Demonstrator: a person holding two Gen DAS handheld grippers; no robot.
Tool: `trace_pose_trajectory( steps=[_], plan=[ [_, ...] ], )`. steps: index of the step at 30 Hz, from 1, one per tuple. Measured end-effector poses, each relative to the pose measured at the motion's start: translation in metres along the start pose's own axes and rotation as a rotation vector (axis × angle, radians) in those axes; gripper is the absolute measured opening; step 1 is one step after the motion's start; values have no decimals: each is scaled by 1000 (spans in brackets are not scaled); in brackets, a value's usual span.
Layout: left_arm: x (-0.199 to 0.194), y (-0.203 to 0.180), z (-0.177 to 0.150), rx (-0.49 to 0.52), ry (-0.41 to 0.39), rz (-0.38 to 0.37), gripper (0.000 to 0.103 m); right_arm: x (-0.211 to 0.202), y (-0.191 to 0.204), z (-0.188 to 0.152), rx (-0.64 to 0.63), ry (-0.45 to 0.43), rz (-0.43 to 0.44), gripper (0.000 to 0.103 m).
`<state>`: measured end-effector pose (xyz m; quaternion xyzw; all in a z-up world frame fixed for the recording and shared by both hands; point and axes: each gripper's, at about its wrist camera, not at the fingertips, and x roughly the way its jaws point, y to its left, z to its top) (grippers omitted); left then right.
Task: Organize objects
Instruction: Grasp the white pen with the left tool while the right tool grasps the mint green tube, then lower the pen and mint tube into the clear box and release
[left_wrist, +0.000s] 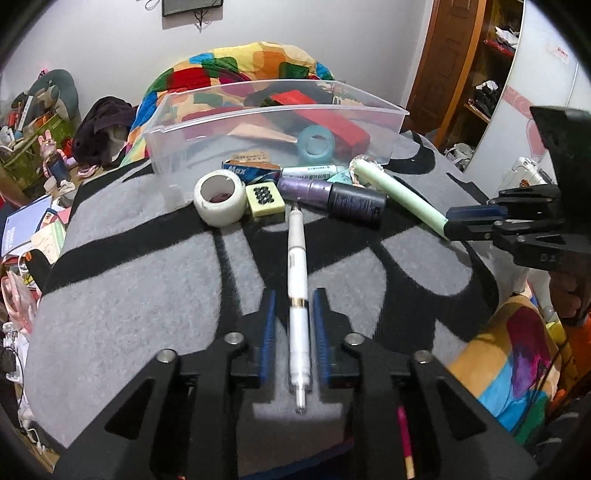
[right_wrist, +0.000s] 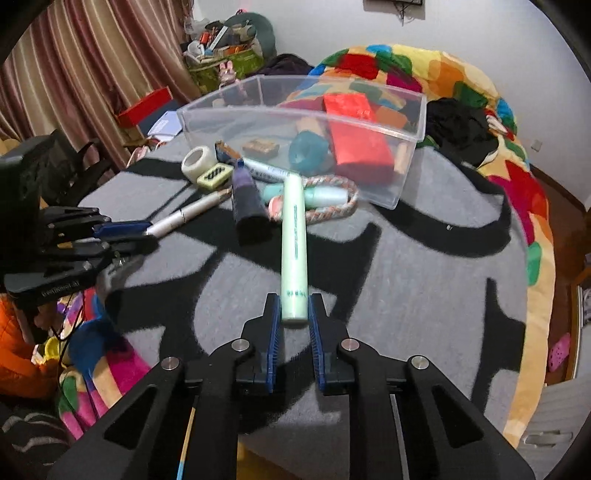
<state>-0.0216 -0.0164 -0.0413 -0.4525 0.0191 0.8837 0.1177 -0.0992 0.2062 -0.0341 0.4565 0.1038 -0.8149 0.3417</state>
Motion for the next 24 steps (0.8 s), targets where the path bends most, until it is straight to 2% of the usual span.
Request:
trace_pose_trajectory(
  steps=[3,8,9,11,12,24],
  plan=[
    [7,-4,5,15,-16,30,29,2,2,9,8,-27,-17,31],
    [14,-7,8,12,-58,62,29,25,3,21,33,-20,-66,31],
    [14,-7,8,10,-61,64,27,28,0,21,46,-13,-68,31],
    [13,-8,7,9,-64,63,16,29,-2,19,74,-28,-67,25],
    [11,-9,7,10,-64,61,10,27,-2,18,80,-35,-61,15],
    [-21,-15,20,7,-155,41,10,-10,-6,16,161,-133,-30,14]
  ],
)
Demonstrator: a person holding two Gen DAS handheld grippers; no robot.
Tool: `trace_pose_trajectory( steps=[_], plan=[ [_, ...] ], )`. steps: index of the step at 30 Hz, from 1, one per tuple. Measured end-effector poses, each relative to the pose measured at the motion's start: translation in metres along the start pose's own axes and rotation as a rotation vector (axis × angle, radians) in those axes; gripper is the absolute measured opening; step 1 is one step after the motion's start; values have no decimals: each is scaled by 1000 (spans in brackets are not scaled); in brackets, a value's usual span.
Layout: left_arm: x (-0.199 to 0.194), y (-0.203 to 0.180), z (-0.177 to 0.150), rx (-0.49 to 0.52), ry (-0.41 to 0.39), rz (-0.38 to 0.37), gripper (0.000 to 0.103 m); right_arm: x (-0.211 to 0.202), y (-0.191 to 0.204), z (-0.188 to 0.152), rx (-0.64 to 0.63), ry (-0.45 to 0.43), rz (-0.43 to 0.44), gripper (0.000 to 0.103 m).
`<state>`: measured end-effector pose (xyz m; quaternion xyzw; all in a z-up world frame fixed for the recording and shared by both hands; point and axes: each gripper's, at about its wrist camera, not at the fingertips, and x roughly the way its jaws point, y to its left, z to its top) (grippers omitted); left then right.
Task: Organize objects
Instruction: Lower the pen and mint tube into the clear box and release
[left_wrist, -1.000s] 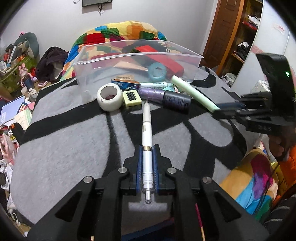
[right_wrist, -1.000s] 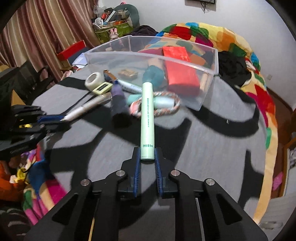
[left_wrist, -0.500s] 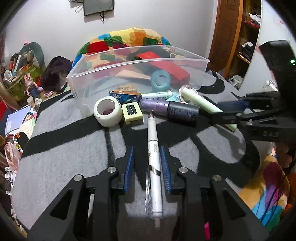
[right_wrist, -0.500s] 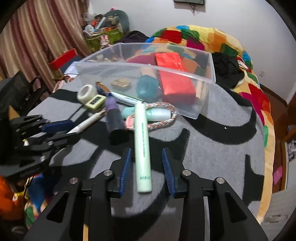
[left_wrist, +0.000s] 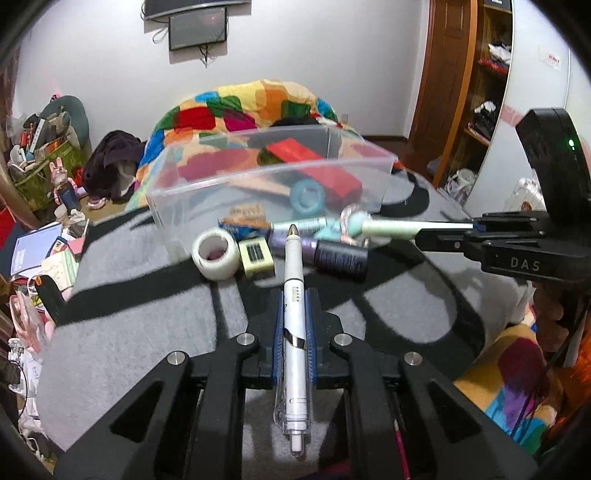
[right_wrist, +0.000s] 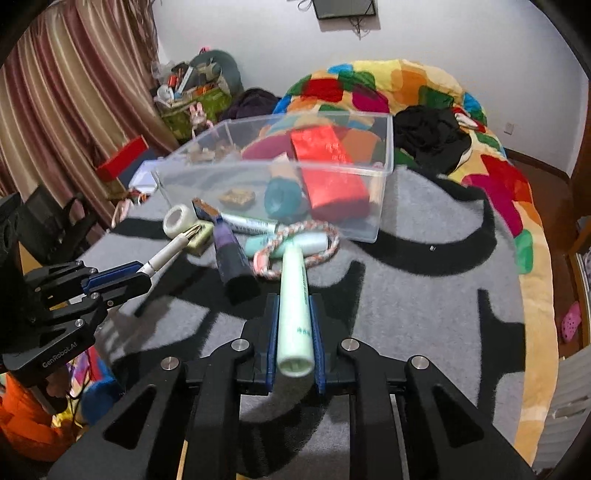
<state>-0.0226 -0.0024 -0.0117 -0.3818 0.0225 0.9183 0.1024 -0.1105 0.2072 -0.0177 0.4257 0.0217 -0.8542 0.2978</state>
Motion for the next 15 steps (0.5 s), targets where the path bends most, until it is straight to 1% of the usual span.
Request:
trace_pose_trajectory(
  steps=[9,15],
  plan=[
    [-16,10,27,-24,-90,9,10,-30,7,22,-6,-118,11,14],
    [-17,21,45,-45,-128,8,10,-38,12,37,-19,-167,-2,14]
  ],
)
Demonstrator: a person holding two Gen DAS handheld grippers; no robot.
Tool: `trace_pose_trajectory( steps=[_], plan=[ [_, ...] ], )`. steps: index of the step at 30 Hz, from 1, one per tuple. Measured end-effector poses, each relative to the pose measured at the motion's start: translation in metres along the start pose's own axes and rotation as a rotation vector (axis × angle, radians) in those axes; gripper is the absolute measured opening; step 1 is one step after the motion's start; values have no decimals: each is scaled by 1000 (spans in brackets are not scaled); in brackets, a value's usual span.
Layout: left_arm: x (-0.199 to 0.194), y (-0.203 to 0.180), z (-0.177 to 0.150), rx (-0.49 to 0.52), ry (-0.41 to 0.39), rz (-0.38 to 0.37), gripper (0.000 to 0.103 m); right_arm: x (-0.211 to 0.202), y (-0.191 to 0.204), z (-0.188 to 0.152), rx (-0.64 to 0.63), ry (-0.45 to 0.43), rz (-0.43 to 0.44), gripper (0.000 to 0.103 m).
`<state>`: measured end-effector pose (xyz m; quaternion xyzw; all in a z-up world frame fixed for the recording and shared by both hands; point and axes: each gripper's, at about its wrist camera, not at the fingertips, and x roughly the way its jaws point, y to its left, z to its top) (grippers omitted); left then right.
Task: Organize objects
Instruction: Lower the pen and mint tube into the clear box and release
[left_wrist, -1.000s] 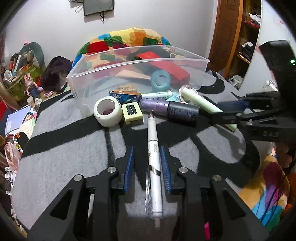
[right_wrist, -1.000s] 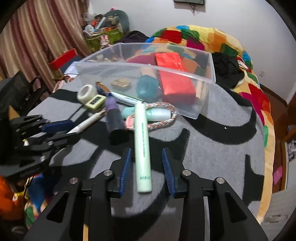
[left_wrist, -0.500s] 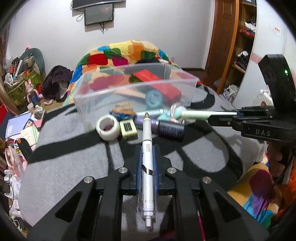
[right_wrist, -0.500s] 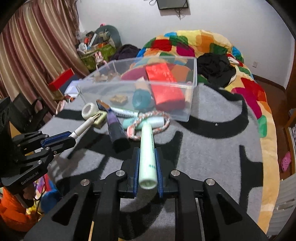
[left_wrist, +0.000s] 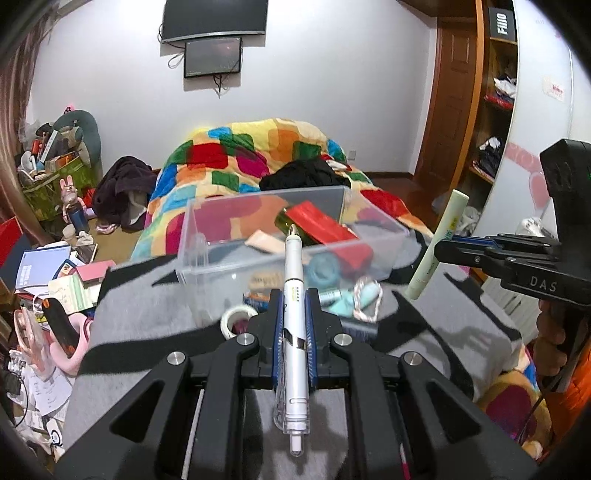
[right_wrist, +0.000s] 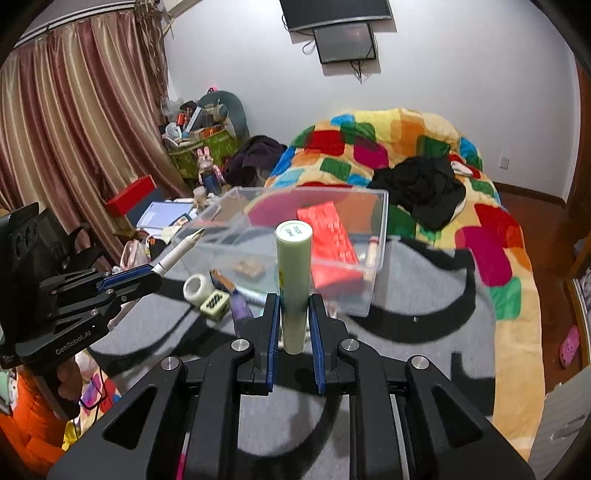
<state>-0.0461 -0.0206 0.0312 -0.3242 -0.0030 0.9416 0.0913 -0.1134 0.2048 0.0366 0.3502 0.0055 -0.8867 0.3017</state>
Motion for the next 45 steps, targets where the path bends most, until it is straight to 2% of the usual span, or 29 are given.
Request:
trace_pose_trajectory(
  steps=[4,9,17,22,27,32,37,45],
  plan=[
    [6,10,12,-35,-4,-4,10,0,-1,15,2,-38,-7,14],
    [18,22,25,-63,0,34,10,0,2,37,-25,-78,-51,14],
    [39,32,43,-82,17,30,10,10,-5,61,-30,-101,-120,14],
    [63,37,49,-101,71,-2,10,41,-7,65,-68,-36,-197,14],
    [78,34,54,-113,107,-35,11,71,-5,61,-89,36,-196,14],
    [68,26,57,-79,79,-46,28,87,6,60,-95,85,-97,17],
    [50,22,57,-47,31,-29,46,84,11,58,-105,85,-60,42],
    [33,24,44,-30,26,3,57,63,9,49,-89,62,-47,46]
  ],
)
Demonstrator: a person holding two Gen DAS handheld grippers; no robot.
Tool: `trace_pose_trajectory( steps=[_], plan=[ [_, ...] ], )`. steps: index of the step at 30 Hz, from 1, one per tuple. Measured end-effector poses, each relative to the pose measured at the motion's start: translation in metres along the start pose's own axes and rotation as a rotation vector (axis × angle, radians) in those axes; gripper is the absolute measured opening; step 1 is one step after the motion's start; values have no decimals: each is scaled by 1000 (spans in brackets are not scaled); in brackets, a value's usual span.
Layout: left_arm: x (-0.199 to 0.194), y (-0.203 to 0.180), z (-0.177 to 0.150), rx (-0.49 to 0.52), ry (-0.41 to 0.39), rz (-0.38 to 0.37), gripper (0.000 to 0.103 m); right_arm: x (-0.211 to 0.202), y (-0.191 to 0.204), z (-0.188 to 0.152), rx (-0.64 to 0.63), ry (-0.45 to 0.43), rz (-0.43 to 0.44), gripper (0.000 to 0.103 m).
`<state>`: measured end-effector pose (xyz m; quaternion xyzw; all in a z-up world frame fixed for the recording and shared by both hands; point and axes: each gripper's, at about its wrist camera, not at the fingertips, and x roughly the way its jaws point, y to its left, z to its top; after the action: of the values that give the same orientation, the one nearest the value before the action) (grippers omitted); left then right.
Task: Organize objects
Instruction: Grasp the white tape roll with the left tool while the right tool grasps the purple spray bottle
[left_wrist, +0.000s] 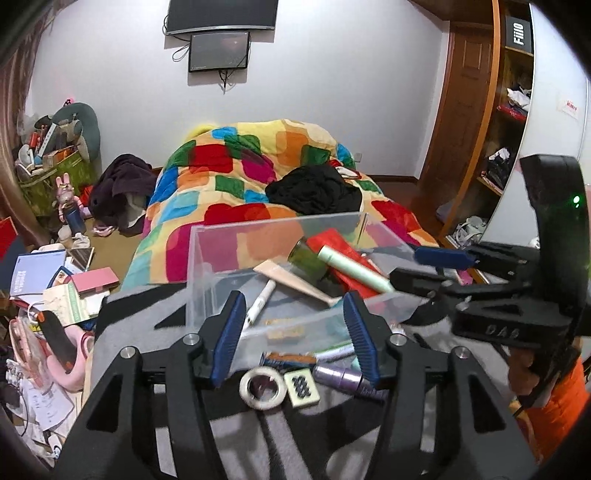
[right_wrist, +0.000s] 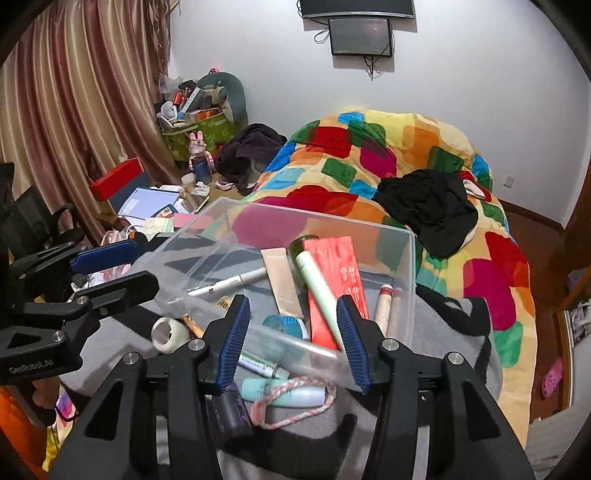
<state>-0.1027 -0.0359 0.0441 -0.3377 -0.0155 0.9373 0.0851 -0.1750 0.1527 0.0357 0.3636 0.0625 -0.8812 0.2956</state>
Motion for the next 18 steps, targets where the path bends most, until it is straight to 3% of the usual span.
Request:
trace_pose_trajectory(
  steps=[10,18],
  plan=[
    [4,19,-42,-50,96,21,61,-6,6,-30,-7,44,26,47],
    [30,36,-69,-102,205,48,61,17,24,-51,-18,124,90,47]
  ],
)
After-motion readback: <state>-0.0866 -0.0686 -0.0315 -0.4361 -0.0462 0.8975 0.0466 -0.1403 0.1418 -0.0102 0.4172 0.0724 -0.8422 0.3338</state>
